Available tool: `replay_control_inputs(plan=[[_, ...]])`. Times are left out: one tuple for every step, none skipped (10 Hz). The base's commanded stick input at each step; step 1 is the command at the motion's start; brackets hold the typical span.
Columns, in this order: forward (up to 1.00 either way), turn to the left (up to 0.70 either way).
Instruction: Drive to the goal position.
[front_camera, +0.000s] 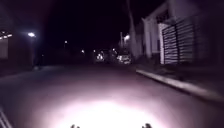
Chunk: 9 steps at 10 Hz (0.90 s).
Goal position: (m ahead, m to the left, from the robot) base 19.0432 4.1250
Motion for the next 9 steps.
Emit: replay_control_inputs(plan=[[0.7,0.0],[0.7,0.0],[0.7,0.0],[0.7,0.0],[0.7,0.0],[0.7,0.0],[0.7,0.0],[0.7,0.0],[0.7,0.0]])
